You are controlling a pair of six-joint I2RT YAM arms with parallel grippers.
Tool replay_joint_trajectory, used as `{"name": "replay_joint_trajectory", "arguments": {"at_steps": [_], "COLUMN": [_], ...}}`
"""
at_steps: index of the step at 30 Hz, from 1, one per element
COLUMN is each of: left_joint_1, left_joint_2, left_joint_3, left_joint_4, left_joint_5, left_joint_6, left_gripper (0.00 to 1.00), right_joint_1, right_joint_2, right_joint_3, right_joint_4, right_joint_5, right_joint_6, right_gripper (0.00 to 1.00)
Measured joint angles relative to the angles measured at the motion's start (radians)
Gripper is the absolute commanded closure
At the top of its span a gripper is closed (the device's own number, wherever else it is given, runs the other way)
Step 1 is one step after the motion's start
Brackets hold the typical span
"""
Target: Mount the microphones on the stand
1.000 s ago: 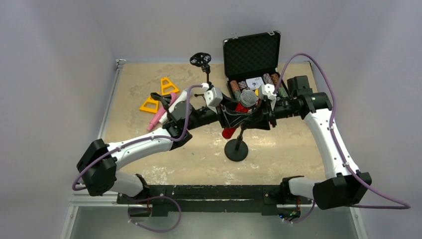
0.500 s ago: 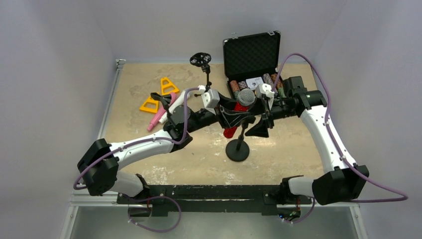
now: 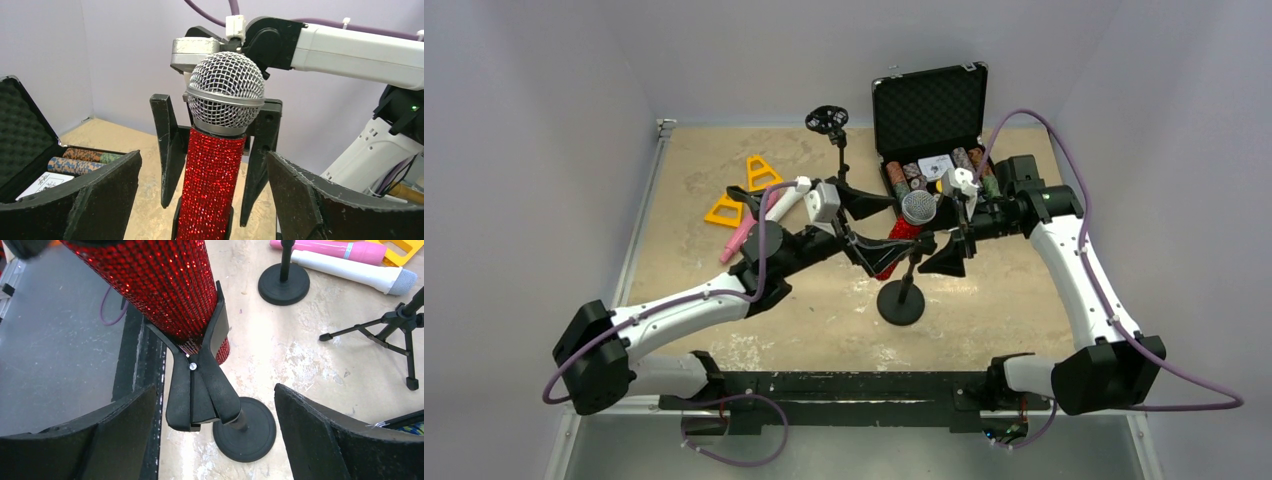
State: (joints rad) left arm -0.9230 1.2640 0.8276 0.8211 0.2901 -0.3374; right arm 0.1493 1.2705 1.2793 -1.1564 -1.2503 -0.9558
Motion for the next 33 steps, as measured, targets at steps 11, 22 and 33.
{"name": "replay_joint_trajectory", "arguments": {"at_steps": [11,22,33], "left_joint_1": [0.027,0.037,0.037], "left_joint_2": [-0.362,-0.795,-0.972], "left_joint_3": [-0.146,-0.008,-0.205], "left_joint_4": [-0.287,-1.029,-1.268], "left_joint_5": [-0.051,-0.194,-0.277], "left_joint_6": [0.039,0.239,0.332], "left_gripper": [0.01,0.01,0.01], "right_joint_1": [-0.003,-0.132,-0.127], "right_joint_2": [-0.002,-0.043,-0.132], "right_joint_3": [0.002,-0.09,-0.341], "right_joint_4": [-0.086,-0.023,0.3], "right_joint_5": [-0.002,-0.079,-0.13], "right_joint_6": [-0.223,-0.264,-0.054], "right_gripper": [0.05,0.07,0.11]}}
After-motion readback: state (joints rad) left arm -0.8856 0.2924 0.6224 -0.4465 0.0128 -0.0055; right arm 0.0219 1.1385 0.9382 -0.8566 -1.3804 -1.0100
